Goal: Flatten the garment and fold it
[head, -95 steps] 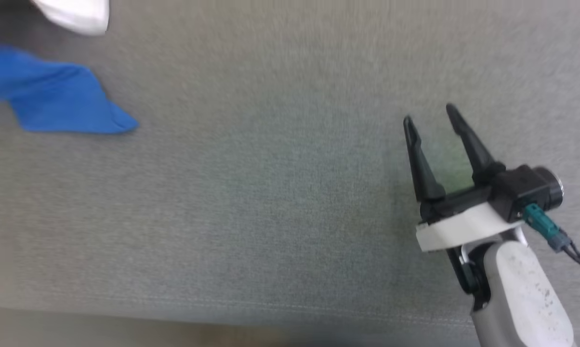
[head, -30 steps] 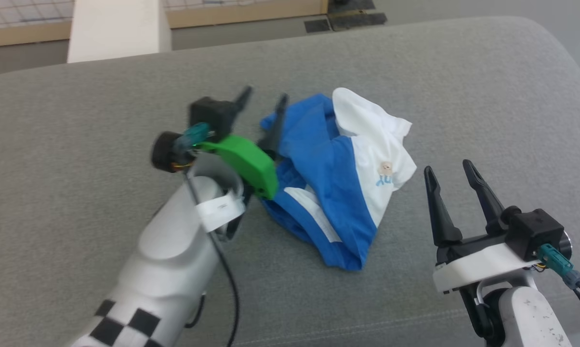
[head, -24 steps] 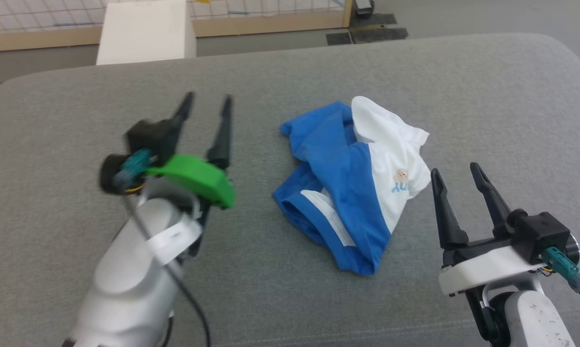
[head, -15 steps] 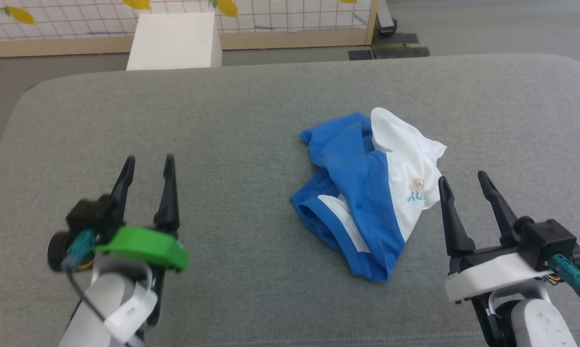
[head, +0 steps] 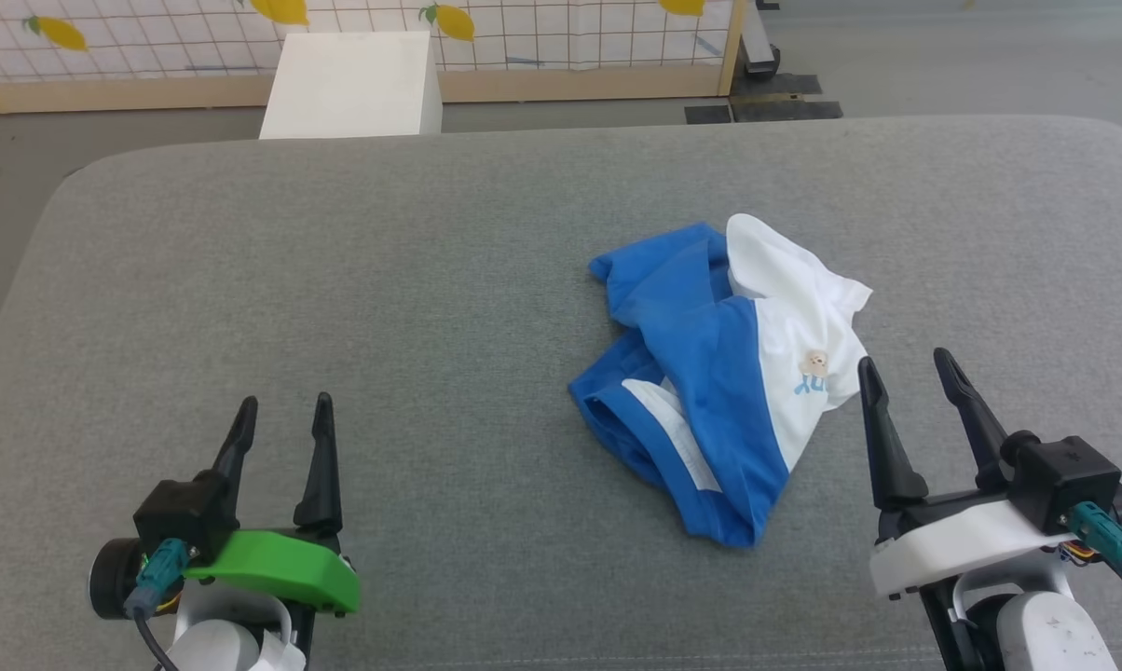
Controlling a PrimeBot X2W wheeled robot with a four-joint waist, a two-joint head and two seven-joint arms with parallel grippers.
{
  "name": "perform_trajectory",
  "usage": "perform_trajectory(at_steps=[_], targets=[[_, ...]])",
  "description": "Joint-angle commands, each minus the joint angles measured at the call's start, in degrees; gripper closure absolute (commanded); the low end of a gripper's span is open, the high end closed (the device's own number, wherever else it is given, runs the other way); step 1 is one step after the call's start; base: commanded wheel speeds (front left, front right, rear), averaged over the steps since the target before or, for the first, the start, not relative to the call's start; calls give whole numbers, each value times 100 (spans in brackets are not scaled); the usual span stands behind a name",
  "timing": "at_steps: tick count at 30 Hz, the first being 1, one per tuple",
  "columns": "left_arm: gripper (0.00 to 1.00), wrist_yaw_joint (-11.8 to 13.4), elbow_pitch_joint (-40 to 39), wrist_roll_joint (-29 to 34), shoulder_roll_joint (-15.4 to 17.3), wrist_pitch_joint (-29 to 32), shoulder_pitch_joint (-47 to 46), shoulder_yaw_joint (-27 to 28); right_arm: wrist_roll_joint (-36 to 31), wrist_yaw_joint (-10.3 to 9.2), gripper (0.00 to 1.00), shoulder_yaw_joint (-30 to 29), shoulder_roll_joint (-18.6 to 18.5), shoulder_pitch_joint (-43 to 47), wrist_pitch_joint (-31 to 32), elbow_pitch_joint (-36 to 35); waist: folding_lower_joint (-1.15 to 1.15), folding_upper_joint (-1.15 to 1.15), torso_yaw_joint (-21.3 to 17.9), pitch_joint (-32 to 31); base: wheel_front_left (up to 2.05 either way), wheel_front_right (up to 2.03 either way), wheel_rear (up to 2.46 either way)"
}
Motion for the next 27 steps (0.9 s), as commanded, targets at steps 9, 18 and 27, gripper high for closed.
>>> perform_trajectory(at_steps=[9, 18, 27], targets=[[0, -255, 409, 118, -248, 138, -765, -229, 42, -9, 0, 105, 1, 24, 0, -23, 0, 0, -257, 116, 0, 0, 0], [0, -398, 1680, -12, -789, 1421, -3020, -819, 158, -9, 0, 238, 1, -208, -102, 8, 0, 0, -653, 781, 0, 0, 0], [0, -320, 3330, -157, -939, 2818, -4701, -1278, 424, -9, 0, 531, 1, -605, -371, 274, 0, 0, -1248, 1487, 0, 0, 0]])
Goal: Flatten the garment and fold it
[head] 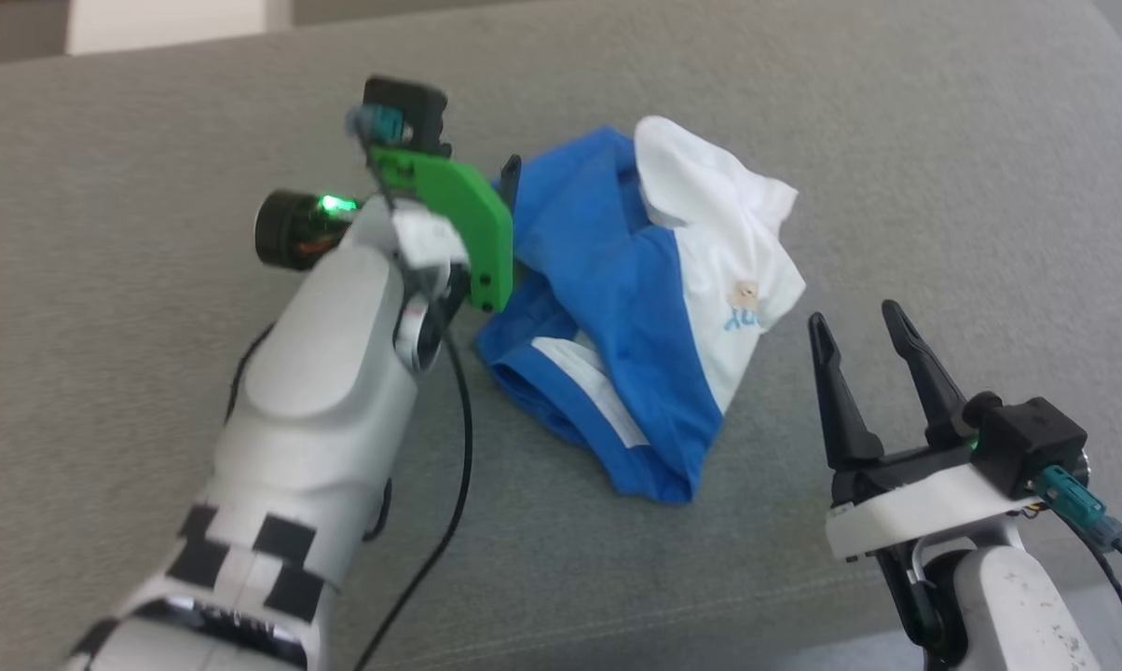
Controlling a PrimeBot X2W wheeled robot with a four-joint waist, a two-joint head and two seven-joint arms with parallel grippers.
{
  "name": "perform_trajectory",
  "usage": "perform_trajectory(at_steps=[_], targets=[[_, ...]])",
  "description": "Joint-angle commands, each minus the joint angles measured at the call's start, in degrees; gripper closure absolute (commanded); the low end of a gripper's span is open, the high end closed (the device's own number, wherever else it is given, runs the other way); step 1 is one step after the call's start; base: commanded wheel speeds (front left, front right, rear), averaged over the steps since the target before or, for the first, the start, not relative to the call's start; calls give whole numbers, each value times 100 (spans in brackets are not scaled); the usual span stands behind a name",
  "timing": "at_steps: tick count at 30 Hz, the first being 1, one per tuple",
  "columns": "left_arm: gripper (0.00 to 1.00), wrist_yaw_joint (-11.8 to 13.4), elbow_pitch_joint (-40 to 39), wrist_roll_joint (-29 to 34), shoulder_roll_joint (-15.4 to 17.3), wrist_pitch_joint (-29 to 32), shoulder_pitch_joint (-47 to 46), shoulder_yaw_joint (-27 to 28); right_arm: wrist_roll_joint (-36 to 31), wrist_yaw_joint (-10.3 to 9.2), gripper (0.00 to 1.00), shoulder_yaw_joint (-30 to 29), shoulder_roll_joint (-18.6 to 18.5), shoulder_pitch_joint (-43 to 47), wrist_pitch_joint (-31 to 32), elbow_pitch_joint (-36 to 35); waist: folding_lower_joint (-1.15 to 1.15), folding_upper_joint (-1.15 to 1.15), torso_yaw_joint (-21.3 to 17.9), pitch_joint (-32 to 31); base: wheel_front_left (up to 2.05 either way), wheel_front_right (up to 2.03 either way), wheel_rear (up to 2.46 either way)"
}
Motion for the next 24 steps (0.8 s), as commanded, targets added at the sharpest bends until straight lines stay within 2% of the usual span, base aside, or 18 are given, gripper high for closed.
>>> perform_trajectory(at_steps=[1, 3, 9, 14, 15, 16, 19, 24], targets=[[0, -22, 181, -56, -16, 173, -228, -54, 60, -9, 0, 42, 2, -111, -73, 61, -1, 0, -473, 483, 0, 0, 0], [0, -134, 415, -183, -22, 365, -429, -72, 114, -9, 0, 96, 2, -165, -130, 145, -1, 0, -577, 574, 0, 0, 0], [0, -234, 1193, -201, 5, 1227, -805, -271, 229, -9, 0, 196, 2, -308, -245, 343, -1, 0, -771, 738, 0, 0, 0], [0, -168, 1722, -28, 107, 2111, -926, -546, 264, -9, 0, 203, 2, -371, -294, 429, -1, 0, -789, 755, 0, 0, 0], [30, -193, 1771, 31, 139, 2220, -934, -628, 272, -9, 0, 204, 2, -383, -299, 439, -1, 0, -784, 750, 0, 0, 0], [100, -214, 1790, 77, 175, 2264, -948, -689, 281, -9, 0, 202, 2, -395, -305, 446, -1, 0, -766, 745, 0, 0, 0], [100, -141, 1618, 181, 256, 1833, -980, -738, 273, -9, 0, 186, 2, -407, -315, 460, -1, 0, -663, 703, 0, 0, 0], [100, 305, 1086, 203, 356, 103, -776, -503, 162, -9, 0, 45, 2, -372, -323, 499, -1, 0, -318, 441, 0, 0, 0]])
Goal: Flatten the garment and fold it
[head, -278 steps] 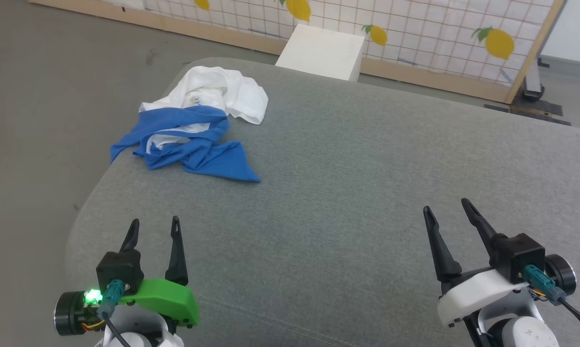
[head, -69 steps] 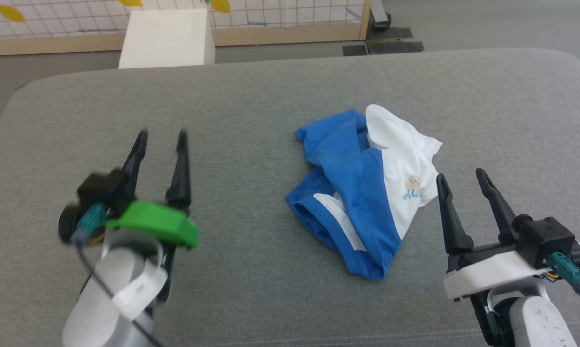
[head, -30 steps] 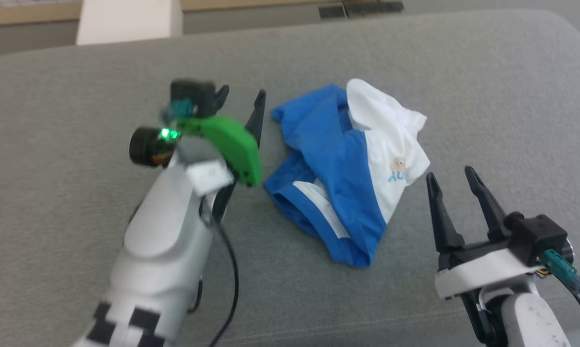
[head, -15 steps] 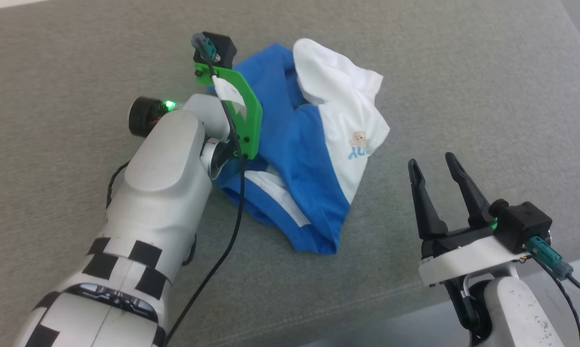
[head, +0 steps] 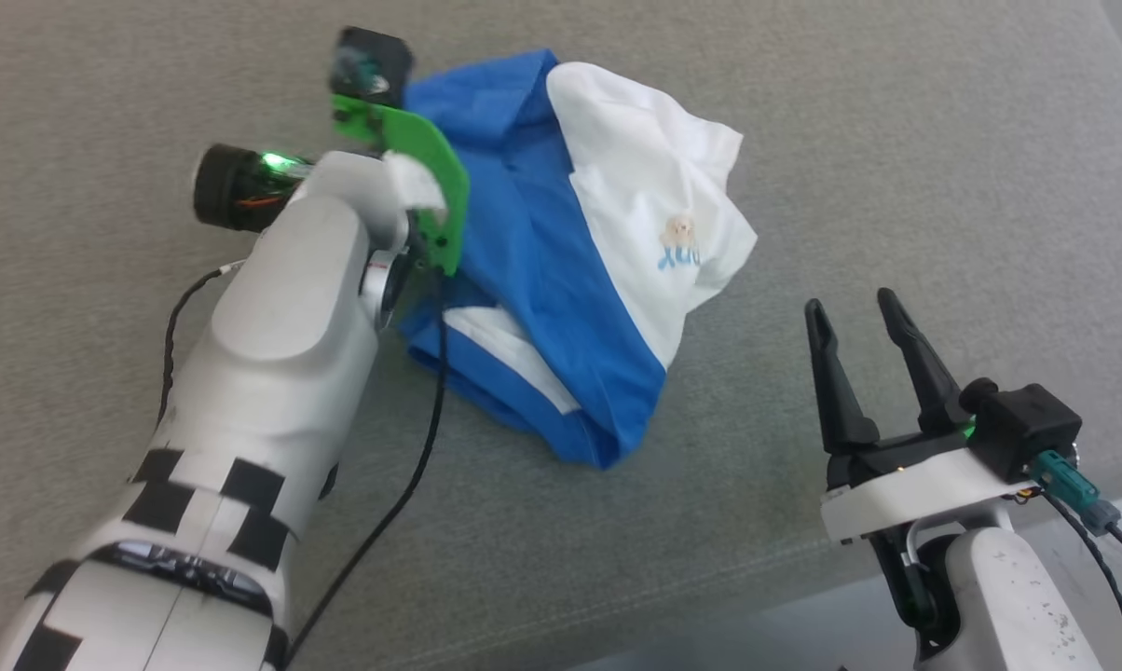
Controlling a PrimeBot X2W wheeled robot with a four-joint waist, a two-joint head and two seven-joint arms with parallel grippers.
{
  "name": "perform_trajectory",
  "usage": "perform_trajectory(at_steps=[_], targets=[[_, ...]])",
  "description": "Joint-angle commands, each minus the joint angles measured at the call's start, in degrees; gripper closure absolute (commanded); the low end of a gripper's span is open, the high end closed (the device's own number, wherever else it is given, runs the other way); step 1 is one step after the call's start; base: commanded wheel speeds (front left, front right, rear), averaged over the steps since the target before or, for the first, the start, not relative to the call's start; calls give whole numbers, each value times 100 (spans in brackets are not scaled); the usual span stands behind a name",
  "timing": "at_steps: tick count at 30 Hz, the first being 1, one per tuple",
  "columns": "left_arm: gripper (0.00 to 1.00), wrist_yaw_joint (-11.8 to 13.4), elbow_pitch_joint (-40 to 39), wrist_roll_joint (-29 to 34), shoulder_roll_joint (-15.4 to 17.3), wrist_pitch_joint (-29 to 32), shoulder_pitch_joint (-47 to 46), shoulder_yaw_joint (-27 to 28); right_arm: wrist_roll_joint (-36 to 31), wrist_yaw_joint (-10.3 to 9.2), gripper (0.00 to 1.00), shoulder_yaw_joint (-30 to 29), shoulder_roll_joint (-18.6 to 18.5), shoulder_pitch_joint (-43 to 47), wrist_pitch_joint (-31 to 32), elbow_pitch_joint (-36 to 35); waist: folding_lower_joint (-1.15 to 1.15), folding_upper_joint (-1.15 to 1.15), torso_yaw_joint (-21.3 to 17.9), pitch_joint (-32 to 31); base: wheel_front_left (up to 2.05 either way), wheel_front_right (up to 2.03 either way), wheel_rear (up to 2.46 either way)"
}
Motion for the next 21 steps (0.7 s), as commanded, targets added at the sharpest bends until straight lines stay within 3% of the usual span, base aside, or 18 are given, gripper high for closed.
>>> perform_trajectory(at_steps=[1, 5, 8, 16, 21], targets=[[100, 132, -143, -16, 69, -453, 199, 120, -68, -9, 0, -30, 2, -46, -43, 18, -1, 0, 313, -310, 0, 0, 0], [100, 314, -685, -262, 173, -1520, 799, 477, -215, -9, 0, -207, 2, 89, -19, -50, -1, 0, 755, -644, 0, 0, 0], [100, 418, -1116, -387, 361, -1863, 1397, 657, -311, -9, 0, -325, 2, 211, 69, -122, -1, 0, 1077, -875, 0, 0, 0], [100, 1046, -2484, -729, 1084, -1831, 3673, 1236, -428, -9, 0, -339, 2, 522, 388, -369, -1, 0, 1633, -1338, 0, 0, 0], [100, 1362, -3212, -950, 1216, -1609, 4907, 1443, -451, -9, 0, -321, 2, 694, 621, -470, -1, 0, 1809, -1450, 0, 0, 0]])
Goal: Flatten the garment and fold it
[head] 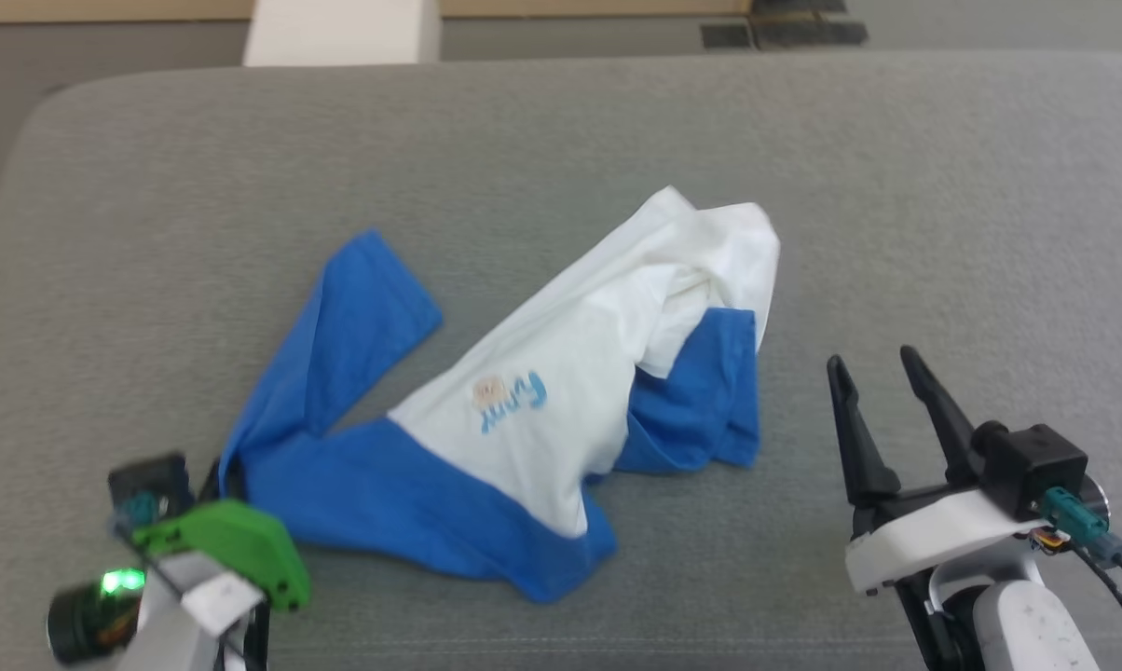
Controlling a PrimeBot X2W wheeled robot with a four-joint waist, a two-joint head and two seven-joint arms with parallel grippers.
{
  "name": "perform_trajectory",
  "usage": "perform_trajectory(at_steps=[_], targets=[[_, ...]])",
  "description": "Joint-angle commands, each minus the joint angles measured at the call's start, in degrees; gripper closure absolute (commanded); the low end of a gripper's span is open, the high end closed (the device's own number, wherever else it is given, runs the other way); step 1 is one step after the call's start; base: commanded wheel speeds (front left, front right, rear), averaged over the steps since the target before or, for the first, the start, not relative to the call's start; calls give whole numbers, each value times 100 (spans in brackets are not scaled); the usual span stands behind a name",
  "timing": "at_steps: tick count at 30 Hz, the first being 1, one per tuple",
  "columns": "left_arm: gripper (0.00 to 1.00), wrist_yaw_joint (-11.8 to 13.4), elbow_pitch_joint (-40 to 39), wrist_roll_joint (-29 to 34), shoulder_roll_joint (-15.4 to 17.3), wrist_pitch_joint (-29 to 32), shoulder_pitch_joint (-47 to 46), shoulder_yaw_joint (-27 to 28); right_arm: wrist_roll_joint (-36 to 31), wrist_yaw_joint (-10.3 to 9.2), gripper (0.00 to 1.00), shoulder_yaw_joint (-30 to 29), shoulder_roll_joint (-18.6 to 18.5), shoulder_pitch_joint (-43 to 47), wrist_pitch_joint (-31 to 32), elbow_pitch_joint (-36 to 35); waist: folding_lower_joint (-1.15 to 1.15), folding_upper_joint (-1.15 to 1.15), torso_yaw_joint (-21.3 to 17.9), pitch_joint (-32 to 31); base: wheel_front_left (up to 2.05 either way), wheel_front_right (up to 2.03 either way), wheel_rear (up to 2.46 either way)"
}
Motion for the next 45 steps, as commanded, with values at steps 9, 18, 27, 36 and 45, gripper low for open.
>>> perform_trajectory(at_steps=[9, 18, 27, 36, 45], targets=[[0, -188, -1036, -261, -385, -1264, 690, 250, -131, -9, 0, 272, 1, 103, 1099, 77, 0, 0, 551, -221, 0, 0, 0], [0, -588, -1735, 671, -1006, -1471, 381, 620, -114, -9, 0, 305, 1, -597, 3075, 631, 0, 0, 892, 332, 0, 0, 0], [0, -1076, -1718, 1156, -1431, -1473, 166, 972, -183, -9, 100, 375, 1, -1220, 3998, 1124, 0, 0, 1126, 673, 0, 0, 0], [0, -1199, -1571, 1312, -1522, -1473, 336, 1205, -391, -9, 100, -1045, 1, -1031, 3376, 534, 0, 0, 1002, 306, 0, 0, 0], [0, -1335, -1492, 1374, -1531, -1474, 517, 1286, -906, -9, 100, -3229, 1, -308, 3702, -324, 0, 0, 697, -71, 0, 0, 0]])
